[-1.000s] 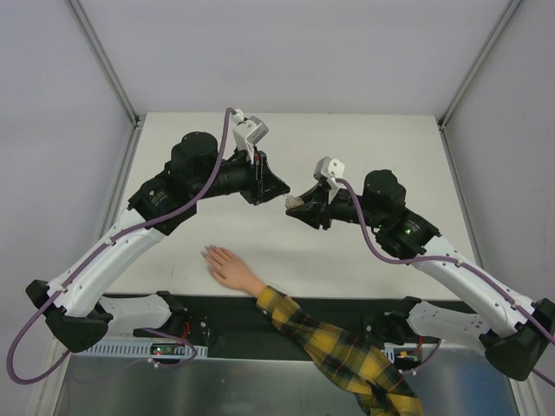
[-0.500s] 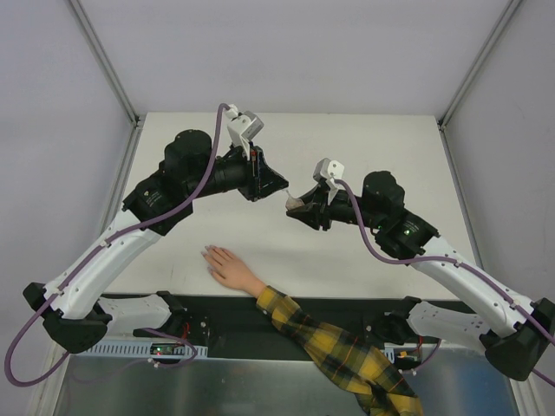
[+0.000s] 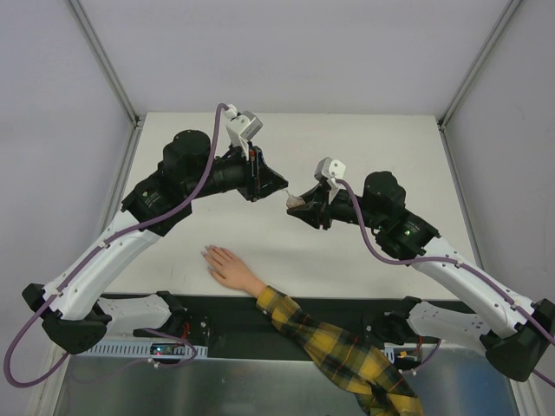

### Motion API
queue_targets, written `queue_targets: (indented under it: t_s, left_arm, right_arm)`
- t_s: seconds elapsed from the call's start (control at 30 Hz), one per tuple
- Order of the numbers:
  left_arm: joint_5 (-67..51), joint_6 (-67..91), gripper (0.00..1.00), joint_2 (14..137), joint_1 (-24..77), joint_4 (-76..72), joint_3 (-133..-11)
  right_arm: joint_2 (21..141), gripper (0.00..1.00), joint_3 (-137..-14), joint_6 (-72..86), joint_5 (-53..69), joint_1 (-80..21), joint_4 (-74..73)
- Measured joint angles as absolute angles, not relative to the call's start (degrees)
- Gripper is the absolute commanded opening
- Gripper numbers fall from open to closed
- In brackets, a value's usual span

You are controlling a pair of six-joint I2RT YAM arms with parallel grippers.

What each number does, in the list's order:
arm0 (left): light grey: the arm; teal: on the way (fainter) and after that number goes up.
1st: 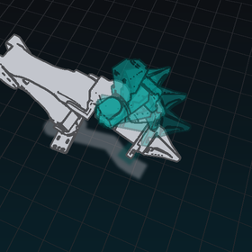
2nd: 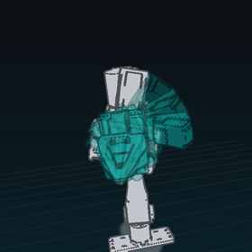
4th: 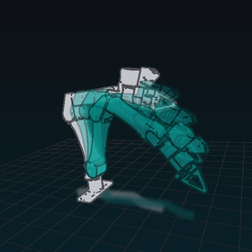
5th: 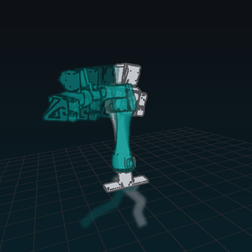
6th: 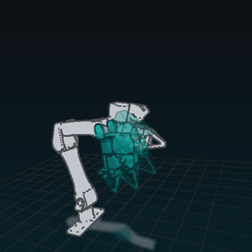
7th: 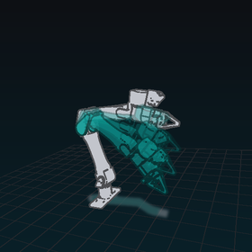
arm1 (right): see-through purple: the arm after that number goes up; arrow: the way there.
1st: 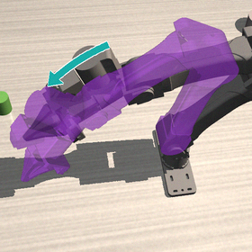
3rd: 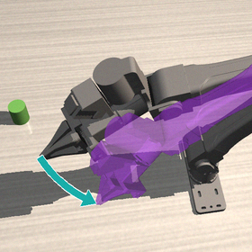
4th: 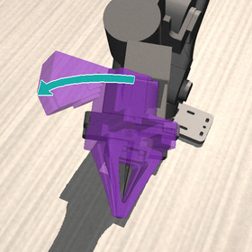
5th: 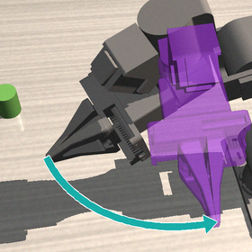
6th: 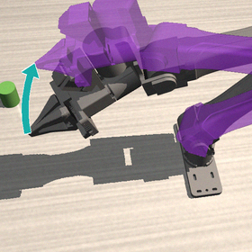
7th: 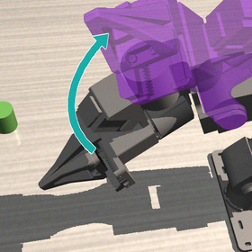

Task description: Paint the nails

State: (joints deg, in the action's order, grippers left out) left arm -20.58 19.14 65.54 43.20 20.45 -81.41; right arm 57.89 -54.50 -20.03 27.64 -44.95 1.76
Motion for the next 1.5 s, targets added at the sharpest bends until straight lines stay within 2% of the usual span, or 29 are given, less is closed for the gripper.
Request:
queue_targets:
  t_s: [1.5]
  left_arm:
    - [-21.0,20.6,0.00,65.7,43.2,20.4,-81.8]
  right_arm:
    - [57.2,0.00,-54.3,-20.0,28.8,-44.9,3.6]
